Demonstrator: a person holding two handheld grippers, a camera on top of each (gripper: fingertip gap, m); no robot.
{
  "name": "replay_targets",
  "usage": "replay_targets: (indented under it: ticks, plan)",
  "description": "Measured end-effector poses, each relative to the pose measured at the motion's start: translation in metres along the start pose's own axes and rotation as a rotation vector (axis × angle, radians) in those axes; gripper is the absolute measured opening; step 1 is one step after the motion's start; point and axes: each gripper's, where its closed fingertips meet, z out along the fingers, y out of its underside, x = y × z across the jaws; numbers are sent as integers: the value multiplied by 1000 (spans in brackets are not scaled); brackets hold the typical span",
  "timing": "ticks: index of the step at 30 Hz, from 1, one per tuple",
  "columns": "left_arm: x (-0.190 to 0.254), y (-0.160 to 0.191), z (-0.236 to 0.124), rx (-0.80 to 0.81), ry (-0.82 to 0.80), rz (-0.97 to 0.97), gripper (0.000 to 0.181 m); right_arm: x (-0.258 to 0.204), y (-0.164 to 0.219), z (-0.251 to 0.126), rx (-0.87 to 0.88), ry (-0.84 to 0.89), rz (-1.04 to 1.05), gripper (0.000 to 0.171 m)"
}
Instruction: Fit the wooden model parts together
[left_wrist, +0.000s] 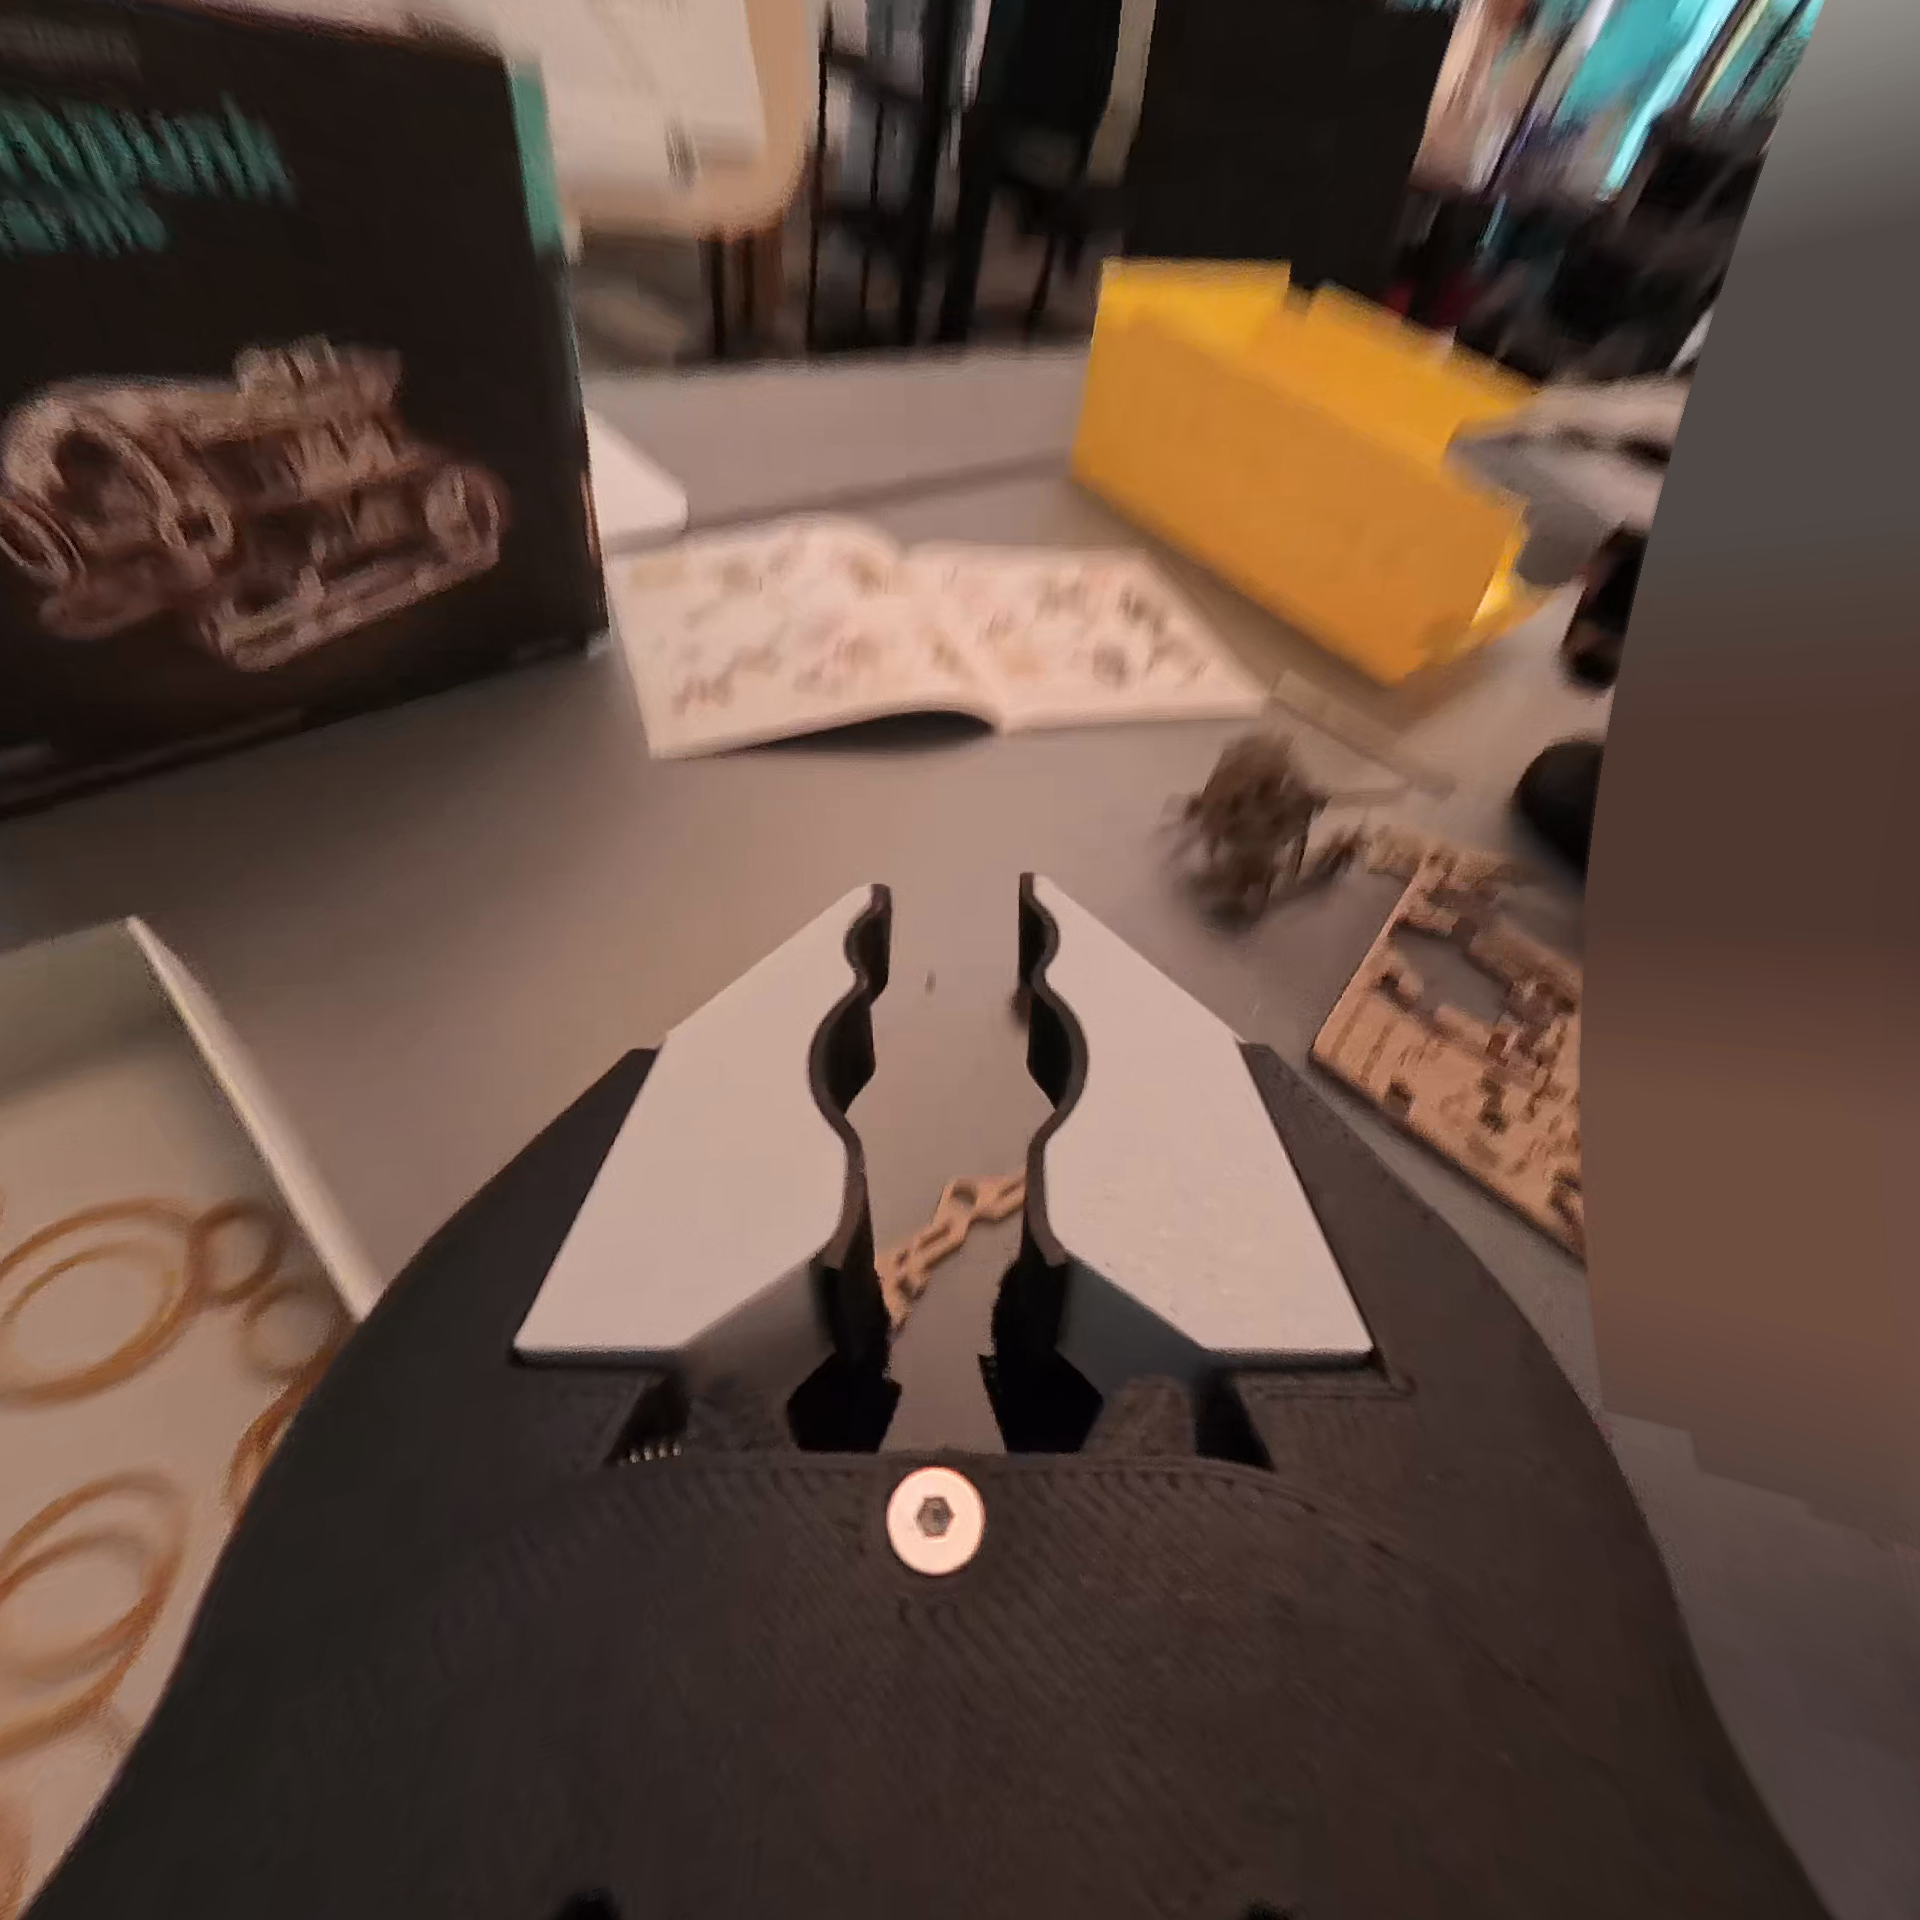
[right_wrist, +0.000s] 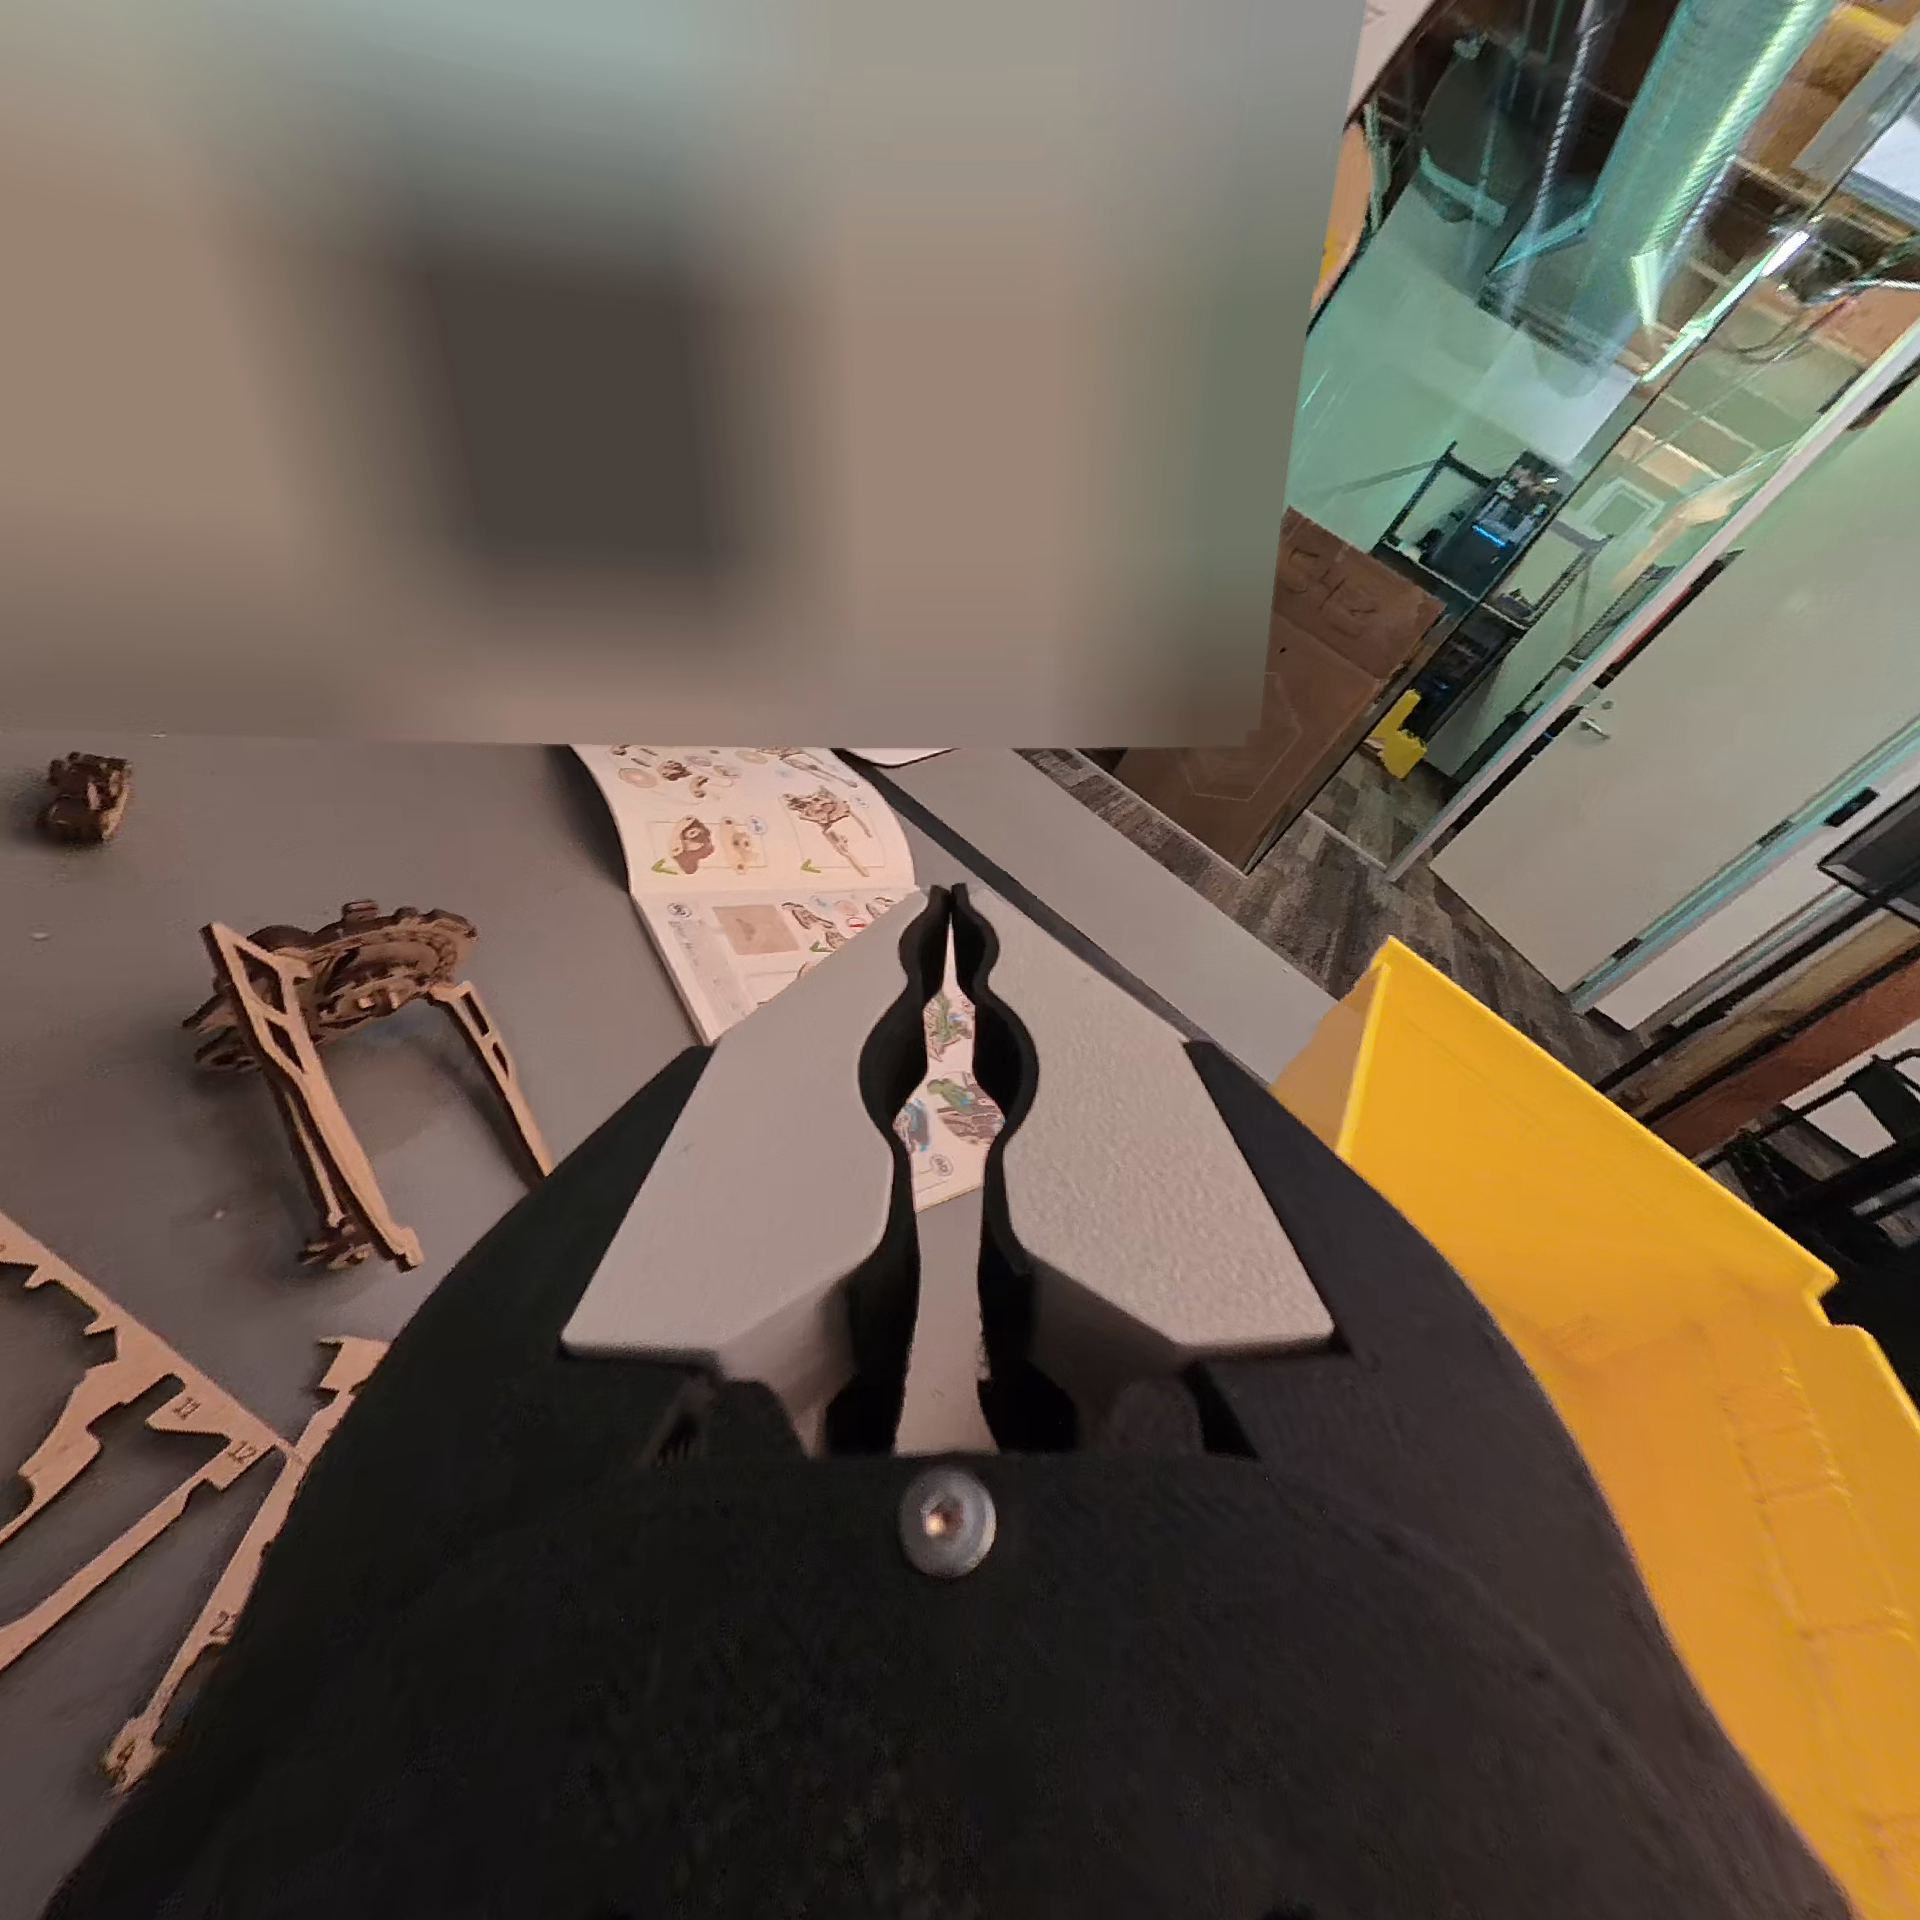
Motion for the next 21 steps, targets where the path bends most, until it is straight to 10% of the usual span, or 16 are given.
replay_targets:
  ticks: [21]
  plan:
    - [13, 94, 10, -535, 180, 189, 42, -17, 6, 6, -31, -67, -69, 0]
